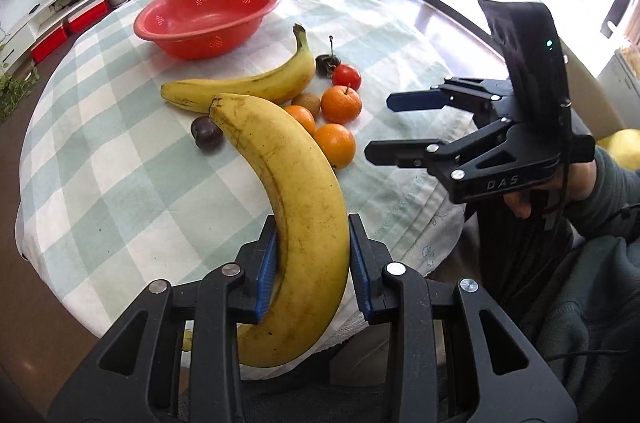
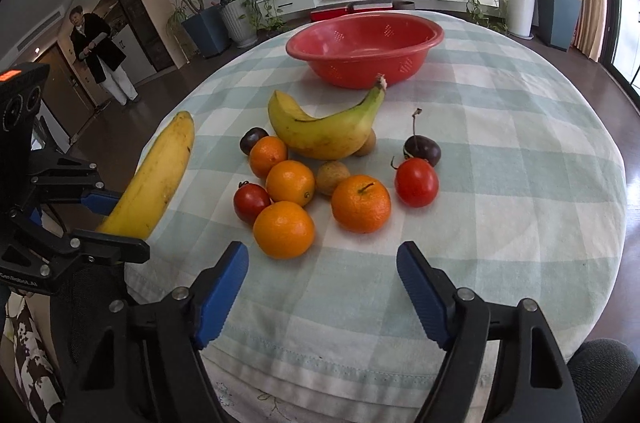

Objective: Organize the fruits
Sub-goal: 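Lift the banana with the left tool while the right tool grasps an orange, then carry the banana with the left tool while the right tool carries the orange into the red bowl, then open the left tool releasing the banana while the right tool releases the orange, then move the left tool back to the fruit and grasp a red tomato, then hold the tomato in the left tool while the right tool grasps an orange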

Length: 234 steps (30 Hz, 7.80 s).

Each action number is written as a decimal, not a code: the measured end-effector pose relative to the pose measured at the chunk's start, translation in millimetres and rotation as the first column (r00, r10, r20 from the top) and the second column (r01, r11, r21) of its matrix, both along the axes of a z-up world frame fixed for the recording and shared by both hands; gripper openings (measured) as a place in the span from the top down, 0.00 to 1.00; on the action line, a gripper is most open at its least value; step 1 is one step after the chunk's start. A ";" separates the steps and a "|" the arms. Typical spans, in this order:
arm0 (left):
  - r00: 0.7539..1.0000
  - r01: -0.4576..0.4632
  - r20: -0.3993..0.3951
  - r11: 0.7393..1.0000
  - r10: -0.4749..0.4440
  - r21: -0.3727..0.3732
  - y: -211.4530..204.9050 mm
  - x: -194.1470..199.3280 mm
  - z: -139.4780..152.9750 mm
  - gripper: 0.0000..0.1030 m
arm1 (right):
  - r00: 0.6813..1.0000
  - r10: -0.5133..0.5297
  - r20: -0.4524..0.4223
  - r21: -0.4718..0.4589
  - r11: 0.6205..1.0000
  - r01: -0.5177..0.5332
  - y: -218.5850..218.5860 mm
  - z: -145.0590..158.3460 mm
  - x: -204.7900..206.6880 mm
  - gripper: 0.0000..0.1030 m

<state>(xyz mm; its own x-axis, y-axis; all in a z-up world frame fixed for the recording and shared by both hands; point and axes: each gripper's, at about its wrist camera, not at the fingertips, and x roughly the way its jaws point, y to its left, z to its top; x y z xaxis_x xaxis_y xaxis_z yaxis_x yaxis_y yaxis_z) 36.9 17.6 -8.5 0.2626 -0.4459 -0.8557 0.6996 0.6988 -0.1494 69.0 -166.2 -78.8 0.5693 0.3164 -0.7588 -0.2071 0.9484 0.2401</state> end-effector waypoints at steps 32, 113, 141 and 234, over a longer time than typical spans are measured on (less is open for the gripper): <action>0.990 -0.143 -0.007 0.977 0.143 -0.158 12.4 3.7 -11.1 0.71 | 0.994 0.079 -0.069 0.033 0.997 -0.077 21.1 -21.3 21.8 0.58; 0.963 -0.254 0.097 0.967 0.250 0.029 -102.9 305.4 -17.5 0.62 | 0.999 0.025 -0.040 -0.077 0.997 -0.028 -55.8 24.2 248.4 0.53; 0.862 -0.394 0.252 0.894 0.440 -0.214 -8.4 108.6 26.9 0.00 | 0.974 -0.191 0.125 0.212 0.964 0.162 -109.2 45.2 62.4 0.07; 0.913 -0.387 0.065 0.907 0.402 -0.167 -23.5 23.9 -56.7 0.70 | 0.998 -0.070 0.011 0.000 0.998 0.070 -39.5 5.3 19.9 0.41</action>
